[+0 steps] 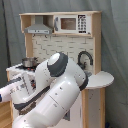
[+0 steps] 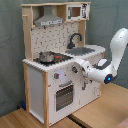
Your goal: Play with the kitchen
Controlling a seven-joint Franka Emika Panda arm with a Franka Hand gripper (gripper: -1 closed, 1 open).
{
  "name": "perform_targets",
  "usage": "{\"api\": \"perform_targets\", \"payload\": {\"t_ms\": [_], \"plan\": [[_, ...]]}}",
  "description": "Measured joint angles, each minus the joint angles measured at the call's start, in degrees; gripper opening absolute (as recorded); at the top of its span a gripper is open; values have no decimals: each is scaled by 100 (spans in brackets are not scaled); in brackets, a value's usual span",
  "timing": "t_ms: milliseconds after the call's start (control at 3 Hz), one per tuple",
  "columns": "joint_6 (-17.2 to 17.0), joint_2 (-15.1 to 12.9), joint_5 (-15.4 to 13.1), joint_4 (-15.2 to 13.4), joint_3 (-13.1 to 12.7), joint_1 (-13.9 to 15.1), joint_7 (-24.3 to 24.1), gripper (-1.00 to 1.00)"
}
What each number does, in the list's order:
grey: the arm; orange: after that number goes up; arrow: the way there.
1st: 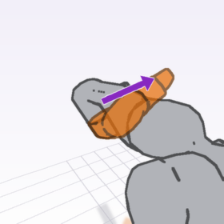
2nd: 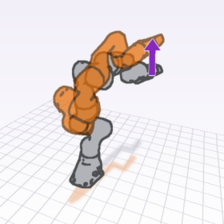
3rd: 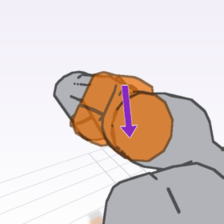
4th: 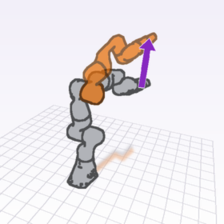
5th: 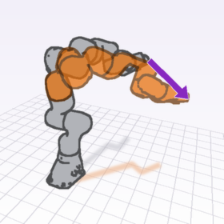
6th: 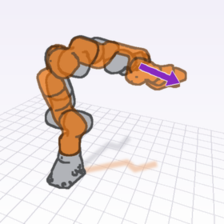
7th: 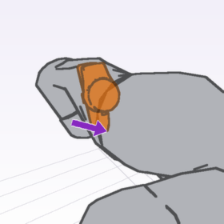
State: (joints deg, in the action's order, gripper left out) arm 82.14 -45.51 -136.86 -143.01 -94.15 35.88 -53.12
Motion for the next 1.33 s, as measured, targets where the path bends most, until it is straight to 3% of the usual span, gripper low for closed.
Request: {"api": "perform_targets", "payload": {"t_ms": [1333], "plan": [[-28,18,-6,4,6,-15,2729,-100]]}}
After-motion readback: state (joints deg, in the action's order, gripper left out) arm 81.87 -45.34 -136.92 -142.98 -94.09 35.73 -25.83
